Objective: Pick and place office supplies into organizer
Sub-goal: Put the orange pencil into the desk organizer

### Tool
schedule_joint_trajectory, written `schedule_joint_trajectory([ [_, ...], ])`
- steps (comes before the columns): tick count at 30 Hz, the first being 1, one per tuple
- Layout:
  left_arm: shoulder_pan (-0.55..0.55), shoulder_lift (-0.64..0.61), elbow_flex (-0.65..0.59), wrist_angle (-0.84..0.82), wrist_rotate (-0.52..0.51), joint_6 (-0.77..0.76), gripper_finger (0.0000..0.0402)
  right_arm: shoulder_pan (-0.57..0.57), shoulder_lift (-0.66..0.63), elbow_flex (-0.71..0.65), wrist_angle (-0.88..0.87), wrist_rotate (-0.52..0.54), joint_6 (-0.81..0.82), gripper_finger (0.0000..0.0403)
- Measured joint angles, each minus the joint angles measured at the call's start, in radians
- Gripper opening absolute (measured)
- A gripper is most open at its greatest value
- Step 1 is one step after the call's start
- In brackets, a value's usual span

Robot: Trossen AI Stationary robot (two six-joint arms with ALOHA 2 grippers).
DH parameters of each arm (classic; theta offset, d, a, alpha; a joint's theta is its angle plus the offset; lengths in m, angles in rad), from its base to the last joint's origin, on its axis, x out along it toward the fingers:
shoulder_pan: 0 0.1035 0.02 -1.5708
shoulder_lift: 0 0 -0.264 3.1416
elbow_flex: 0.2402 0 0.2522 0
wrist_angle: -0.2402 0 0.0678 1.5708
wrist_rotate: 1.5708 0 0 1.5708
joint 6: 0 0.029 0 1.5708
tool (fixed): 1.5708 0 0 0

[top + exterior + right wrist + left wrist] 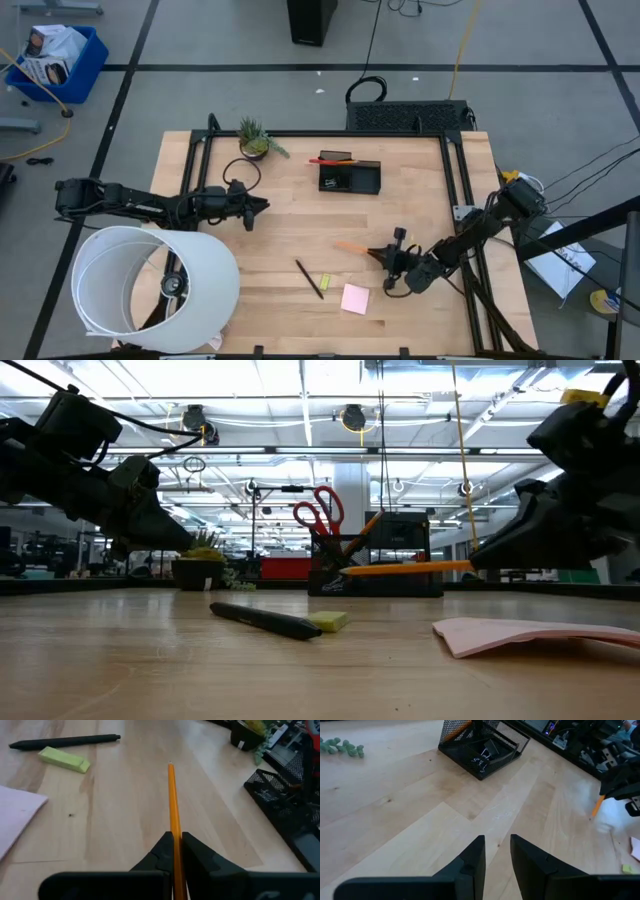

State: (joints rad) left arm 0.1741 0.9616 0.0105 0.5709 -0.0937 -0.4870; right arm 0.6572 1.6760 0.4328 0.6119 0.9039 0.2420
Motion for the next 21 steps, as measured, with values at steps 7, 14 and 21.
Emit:
schedule_joint_trajectory([
  [7, 0.0, 0.0, 0.0, 0.0, -0.003, 0.0, 0.0093, -0.074, -0.017, 0.0, -0.049, -0.02, -0.034, 0.0015],
  [14, 0.0, 0.0, 0.0, 0.0, -0.004, 0.0, 0.0093, -0.161, -0.042, 0.0, -0.041, -0.02, -0.109, 0.0015],
  [21, 0.0, 0.0, 0.0, 0.0, -0.005, 0.0, 0.0093, -0.24, -0.162, 0.0, -0.067, -0.073, -0.235, 0.0015],
])
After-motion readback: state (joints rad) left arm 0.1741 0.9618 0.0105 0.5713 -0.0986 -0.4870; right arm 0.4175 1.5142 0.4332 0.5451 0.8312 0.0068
